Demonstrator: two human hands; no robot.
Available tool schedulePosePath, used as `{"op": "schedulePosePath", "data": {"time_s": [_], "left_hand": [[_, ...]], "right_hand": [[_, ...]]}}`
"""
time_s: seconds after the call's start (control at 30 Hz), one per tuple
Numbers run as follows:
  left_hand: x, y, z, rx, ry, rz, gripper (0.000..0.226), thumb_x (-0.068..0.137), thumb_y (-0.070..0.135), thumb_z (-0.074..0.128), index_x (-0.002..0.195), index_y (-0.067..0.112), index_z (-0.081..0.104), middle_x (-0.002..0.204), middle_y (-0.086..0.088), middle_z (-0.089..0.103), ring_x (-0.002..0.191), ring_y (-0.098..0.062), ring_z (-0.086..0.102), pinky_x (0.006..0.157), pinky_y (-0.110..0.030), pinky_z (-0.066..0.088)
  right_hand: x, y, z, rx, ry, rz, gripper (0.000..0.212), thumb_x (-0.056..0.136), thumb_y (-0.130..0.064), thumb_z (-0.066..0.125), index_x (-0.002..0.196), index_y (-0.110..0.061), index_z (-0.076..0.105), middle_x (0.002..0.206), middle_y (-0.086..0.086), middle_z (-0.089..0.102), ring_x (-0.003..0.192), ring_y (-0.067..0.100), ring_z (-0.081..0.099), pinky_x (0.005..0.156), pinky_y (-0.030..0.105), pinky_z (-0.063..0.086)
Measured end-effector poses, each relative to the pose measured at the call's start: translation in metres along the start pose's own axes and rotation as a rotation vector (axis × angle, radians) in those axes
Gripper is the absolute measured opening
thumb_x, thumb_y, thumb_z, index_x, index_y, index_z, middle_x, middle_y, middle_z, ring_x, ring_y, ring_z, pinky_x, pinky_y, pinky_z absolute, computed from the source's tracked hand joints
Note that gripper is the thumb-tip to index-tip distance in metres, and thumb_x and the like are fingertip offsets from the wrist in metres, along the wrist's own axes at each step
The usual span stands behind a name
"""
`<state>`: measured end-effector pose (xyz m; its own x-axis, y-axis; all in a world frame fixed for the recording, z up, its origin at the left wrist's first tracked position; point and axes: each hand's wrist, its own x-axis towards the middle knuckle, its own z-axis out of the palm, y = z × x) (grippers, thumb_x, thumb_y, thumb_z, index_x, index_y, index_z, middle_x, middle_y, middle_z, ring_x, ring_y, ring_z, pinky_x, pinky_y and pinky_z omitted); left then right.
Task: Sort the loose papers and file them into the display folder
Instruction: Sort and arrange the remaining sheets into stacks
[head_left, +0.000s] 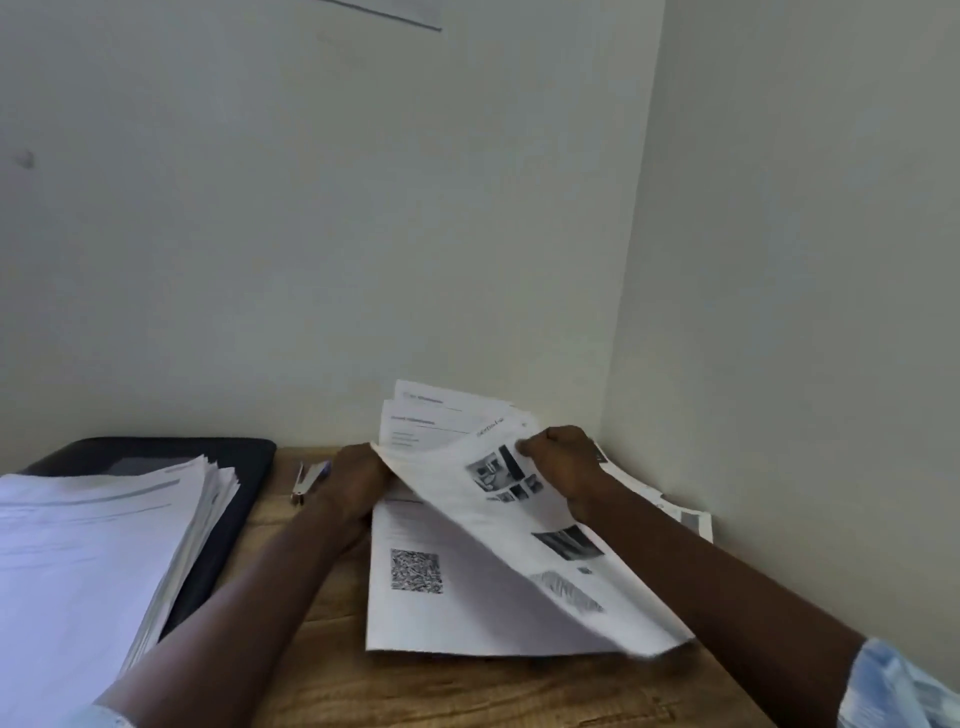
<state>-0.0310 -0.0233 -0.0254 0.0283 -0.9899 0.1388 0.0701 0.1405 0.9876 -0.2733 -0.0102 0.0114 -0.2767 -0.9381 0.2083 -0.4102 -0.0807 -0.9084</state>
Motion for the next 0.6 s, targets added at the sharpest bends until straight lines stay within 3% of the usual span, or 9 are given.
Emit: {"op": "schedulePosePath", "data": {"time_s": [0.07, 0.13, 0.23, 0.3, 0.37, 0.43, 0.47, 0.53, 0.6], "left_hand": [[0.000, -0.009, 0.004, -0.075, -0.140, -0.104, 0.035, 0.085, 0.016, 0.070, 0.114, -0.004, 0.073, 0.114, -0.024, 0.074, 0.102, -0.040, 0.073, 0.093, -0.053, 0.059], [-0.002, -0.011, 0.005, -0.074, -0.263, -0.193, 0.040, 0.095, 0.022, 0.063, 0.127, -0.001, 0.068, 0.127, -0.023, 0.070, 0.117, -0.043, 0.067, 0.107, -0.059, 0.049], [-0.005, -0.012, 0.007, 0.037, -0.397, -0.282, 0.036, 0.105, 0.025, 0.052, 0.129, 0.004, 0.069, 0.127, -0.017, 0.071, 0.121, -0.039, 0.066, 0.103, -0.053, 0.054], [-0.010, -0.009, 0.008, 0.107, -0.452, -0.301, 0.034, 0.105, 0.024, 0.050, 0.126, 0.007, 0.070, 0.123, -0.014, 0.074, 0.119, -0.036, 0.068, 0.096, -0.049, 0.058], [-0.013, -0.003, 0.007, 0.197, -0.510, -0.274, 0.029, 0.102, 0.027, 0.057, 0.115, 0.008, 0.075, 0.117, -0.014, 0.075, 0.111, -0.039, 0.070, 0.090, -0.047, 0.058], [-0.012, 0.001, 0.003, 0.431, -0.414, -0.142, 0.033, 0.099, 0.039, 0.064, 0.090, 0.010, 0.077, 0.100, -0.011, 0.075, 0.093, -0.035, 0.067, 0.078, -0.037, 0.052], [-0.008, 0.000, -0.001, 0.635, -0.279, -0.026, 0.039, 0.099, 0.046, 0.062, 0.085, 0.012, 0.075, 0.098, -0.008, 0.074, 0.093, -0.029, 0.066, 0.078, -0.035, 0.050], [-0.005, -0.004, -0.006, 1.016, -0.009, 0.189, 0.037, 0.097, 0.056, 0.058, 0.105, 0.023, 0.072, 0.114, 0.001, 0.071, 0.107, -0.021, 0.064, 0.091, -0.035, 0.050], [-0.009, -0.006, -0.009, 1.253, 0.008, 0.210, 0.043, 0.096, 0.056, 0.059, 0.131, 0.031, 0.059, 0.135, 0.004, 0.062, 0.128, -0.021, 0.055, 0.105, -0.037, 0.042]], "right_hand": [[0.003, 0.006, 0.003, 0.007, -0.035, 0.042, 0.013, 0.090, -0.016, 0.073, 0.083, -0.007, 0.069, 0.075, 0.003, 0.063, 0.063, 0.014, 0.056, 0.059, 0.022, 0.043], [0.008, 0.013, -0.001, 0.024, -0.057, 0.069, 0.015, 0.086, -0.015, 0.079, 0.077, -0.009, 0.069, 0.081, 0.008, 0.069, 0.069, 0.022, 0.063, 0.067, 0.026, 0.050], [0.013, 0.021, -0.020, 0.039, -0.090, 0.104, 0.022, 0.073, -0.009, 0.090, 0.085, 0.002, 0.075, 0.097, 0.022, 0.075, 0.085, 0.030, 0.069, 0.083, 0.043, 0.058], [0.012, 0.029, -0.036, 0.092, -0.238, 0.168, 0.016, 0.071, -0.004, 0.091, 0.078, -0.002, 0.076, 0.097, 0.024, 0.076, 0.089, 0.034, 0.072, 0.090, 0.052, 0.059], [0.011, 0.040, -0.047, 0.064, -0.420, 0.206, 0.018, 0.073, -0.004, 0.090, 0.067, -0.010, 0.074, 0.090, 0.017, 0.075, 0.082, 0.030, 0.073, 0.080, 0.045, 0.061], [0.010, 0.051, -0.052, -0.028, -0.464, 0.174, 0.021, 0.068, -0.008, 0.094, 0.070, -0.011, 0.073, 0.083, 0.011, 0.073, 0.069, 0.021, 0.070, 0.065, 0.032, 0.056], [0.010, 0.054, -0.052, -0.065, -0.465, 0.144, 0.023, 0.068, -0.010, 0.094, 0.071, -0.012, 0.071, 0.078, 0.008, 0.071, 0.064, 0.017, 0.067, 0.062, 0.029, 0.052], [0.010, 0.056, -0.052, -0.130, -0.480, 0.054, 0.029, 0.074, -0.014, 0.090, 0.059, -0.019, 0.066, 0.067, 0.000, 0.063, 0.061, 0.013, 0.058, 0.060, 0.026, 0.046], [0.009, 0.059, -0.052, -0.160, -0.485, -0.015, 0.041, 0.080, -0.017, 0.087, 0.049, -0.022, 0.059, 0.060, -0.006, 0.055, 0.057, 0.010, 0.050, 0.057, 0.024, 0.040]]}}
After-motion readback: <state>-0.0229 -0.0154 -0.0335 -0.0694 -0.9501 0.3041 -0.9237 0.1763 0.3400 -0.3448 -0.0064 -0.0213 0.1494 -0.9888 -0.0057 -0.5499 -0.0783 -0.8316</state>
